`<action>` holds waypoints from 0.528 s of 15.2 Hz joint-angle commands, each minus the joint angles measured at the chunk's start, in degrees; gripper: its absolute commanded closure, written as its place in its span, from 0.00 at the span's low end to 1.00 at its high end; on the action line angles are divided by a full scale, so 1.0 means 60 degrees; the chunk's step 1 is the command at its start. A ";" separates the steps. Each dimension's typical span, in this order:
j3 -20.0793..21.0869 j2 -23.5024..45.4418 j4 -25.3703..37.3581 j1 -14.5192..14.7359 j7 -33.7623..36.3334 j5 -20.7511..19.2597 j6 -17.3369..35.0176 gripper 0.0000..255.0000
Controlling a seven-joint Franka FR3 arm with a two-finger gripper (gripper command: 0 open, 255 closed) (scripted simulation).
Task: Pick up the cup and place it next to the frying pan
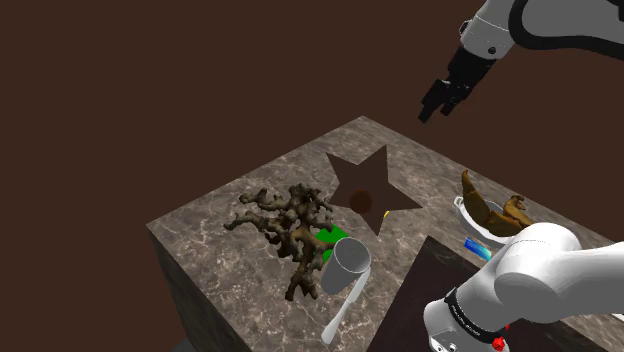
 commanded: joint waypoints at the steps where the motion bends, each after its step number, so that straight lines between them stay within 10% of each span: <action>1: 0.0000 0.0000 0.0000 0.0000 0.0000 0.0000 0.0000 0.00; 8: 0.0862 -0.1272 -0.2150 0.0210 0.1548 0.0893 0.0636 0.00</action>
